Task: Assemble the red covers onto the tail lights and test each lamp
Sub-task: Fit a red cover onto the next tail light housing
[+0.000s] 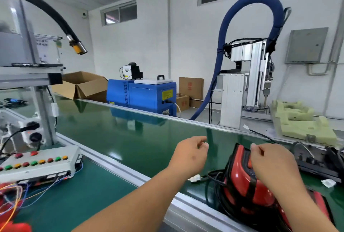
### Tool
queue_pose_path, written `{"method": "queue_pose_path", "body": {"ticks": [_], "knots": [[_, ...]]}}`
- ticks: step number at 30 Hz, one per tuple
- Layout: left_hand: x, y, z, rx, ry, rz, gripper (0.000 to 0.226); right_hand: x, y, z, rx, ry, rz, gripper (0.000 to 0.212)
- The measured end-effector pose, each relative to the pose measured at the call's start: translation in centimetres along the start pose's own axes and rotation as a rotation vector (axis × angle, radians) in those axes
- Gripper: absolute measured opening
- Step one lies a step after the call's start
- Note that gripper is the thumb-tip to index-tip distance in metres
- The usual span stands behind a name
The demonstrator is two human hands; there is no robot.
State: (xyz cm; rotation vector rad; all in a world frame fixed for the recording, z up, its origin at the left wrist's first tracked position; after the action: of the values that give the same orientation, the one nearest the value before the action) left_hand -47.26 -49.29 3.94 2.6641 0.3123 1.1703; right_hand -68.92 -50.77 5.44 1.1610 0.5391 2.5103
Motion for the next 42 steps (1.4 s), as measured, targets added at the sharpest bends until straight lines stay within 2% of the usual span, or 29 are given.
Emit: {"method": "queue_pose_path", "body": {"ticks": [8, 14, 18, 22, 30, 33, 37, 42], "knots": [[14.6, -5.3, 8.7, 0.151, -0.132, -0.309, 0.03, -10.7, -2.1, 17.6, 0.317, 0.244, 0.202, 0.046], [24.2, -13.5, 18.2, 0.4, -0.008, -0.531, 0.027, -19.2, -11.6, 32.6, 0.563, 0.454, 0.445, 0.046], [29.0, -19.1, 22.0, 0.506, 0.122, -0.646, 0.028, -22.2, -18.8, 41.1, 0.773, 0.497, 0.562, 0.045], [33.1, -24.8, 25.0, 0.608, 0.171, -0.781, 0.025, -24.2, -25.2, 47.2, 0.876, 0.552, 0.681, 0.033], [38.0, -34.4, 30.4, 0.737, 0.231, -0.92, 0.032, -27.4, -36.2, 54.6, 1.004, 0.597, 0.89, 0.027], [38.7, -36.8, 32.0, 0.818, 0.283, -0.901, 0.03, -28.8, -39.3, 56.0, 1.047, 0.576, 0.934, 0.027], [40.2, -39.6, 33.7, 0.94, 0.471, -0.866, 0.026, -30.7, -42.4, 56.2, 1.099, 0.504, 0.945, 0.032], [46.4, -44.1, 34.7, 1.048, 0.583, -1.053, 0.023, -33.0, -43.5, 54.7, 1.026, 0.472, 1.003, 0.036]]}}
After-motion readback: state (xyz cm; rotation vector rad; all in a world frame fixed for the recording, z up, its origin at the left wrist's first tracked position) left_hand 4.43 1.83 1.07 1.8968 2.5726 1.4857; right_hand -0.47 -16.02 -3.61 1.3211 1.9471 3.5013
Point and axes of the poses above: each hand's wrist, its own y-axis towards the middle knuckle, its own x-axis out of the back of the hand, z = x × y, the point moved 9 cm from there along y, towards the middle knuckle, and after that the axes turned 11 degrees about y, right-handed, at the moved point
